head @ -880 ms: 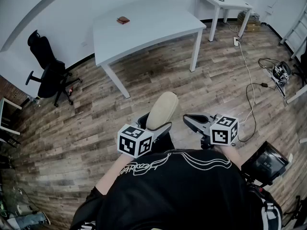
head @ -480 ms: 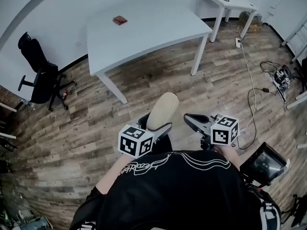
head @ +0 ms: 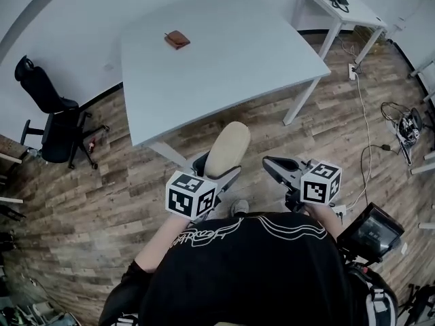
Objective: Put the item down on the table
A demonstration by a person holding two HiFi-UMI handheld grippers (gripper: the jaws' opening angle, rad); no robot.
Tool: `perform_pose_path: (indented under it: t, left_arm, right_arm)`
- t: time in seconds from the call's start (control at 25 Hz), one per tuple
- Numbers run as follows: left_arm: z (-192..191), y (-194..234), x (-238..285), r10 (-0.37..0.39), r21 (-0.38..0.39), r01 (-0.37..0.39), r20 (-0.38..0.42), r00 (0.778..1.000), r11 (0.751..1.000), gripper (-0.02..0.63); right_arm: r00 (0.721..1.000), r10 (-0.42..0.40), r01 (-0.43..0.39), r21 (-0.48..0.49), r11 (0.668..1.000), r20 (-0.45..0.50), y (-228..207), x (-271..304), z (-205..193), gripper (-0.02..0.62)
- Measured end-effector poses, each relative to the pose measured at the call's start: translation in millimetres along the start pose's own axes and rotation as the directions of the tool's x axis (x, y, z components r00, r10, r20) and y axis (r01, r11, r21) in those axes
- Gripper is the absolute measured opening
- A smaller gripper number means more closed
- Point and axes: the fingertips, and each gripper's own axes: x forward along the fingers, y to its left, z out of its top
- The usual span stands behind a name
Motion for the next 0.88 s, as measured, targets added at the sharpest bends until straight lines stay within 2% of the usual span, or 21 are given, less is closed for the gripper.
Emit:
perform_pose_path:
  t: [0.16,0.28,0.56,0.88]
  left_arm:
    - [33,36,20,-0.013,0.013,0.013,0.011,1.0,1.0,0.383]
    - [42,50,32,-0.021,0.032,0.021,0.005,1.0,0.999,0.383]
    - [52,67,45,-0.016,0.031,0.016,-0.001,1.0,0.999,0.383]
    - [75,84,66,0.021,0.045,-0.021,0.012,1.0,0.999,0.383]
  right_arm:
    - [1.0,-0.012,0.012,-0.004,1.0,-0.007,-26,32,29,0.005]
    - [1.0,-0.018,0.018,-0.006,1.0,-0.011,-38,45,39,0.005]
    - [0.999,-0.035,0.035,-0.001,0.999,-0.013,-55,49,47,0.005]
    - [1.0,-0.013,0.012,0.012,1.0,0.016,-82,57,70,0.005]
